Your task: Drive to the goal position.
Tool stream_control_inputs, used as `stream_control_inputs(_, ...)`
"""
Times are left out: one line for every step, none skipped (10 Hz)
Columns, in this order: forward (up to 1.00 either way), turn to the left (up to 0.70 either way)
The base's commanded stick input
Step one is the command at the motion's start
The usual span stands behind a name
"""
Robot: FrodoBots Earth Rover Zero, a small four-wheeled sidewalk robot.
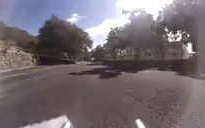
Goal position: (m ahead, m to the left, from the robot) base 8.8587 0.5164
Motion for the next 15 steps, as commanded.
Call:
stream_control_inputs(0.70, 0.00)
stream_control_inputs(0.70, 0.00)
stream_control_inputs(0.70, 0.00)
stream_control_inputs(0.70, 0.00)
stream_control_inputs(0.70, 0.00)
stream_control_inputs(0.70, 0.00)
stream_control_inputs(0.70, 0.00)
stream_control_inputs(0.70, 0.00)
stream_control_inputs(0.70, 0.00)
stream_control_inputs(0.70, 0.00)
stream_control_inputs(0.70, 0.00)
stream_control_inputs(0.70, 0.00)
stream_control_inputs(0.70, 0.00)
stream_control_inputs(0.70, 0.00)
stream_control_inputs(0.70, 0.00)
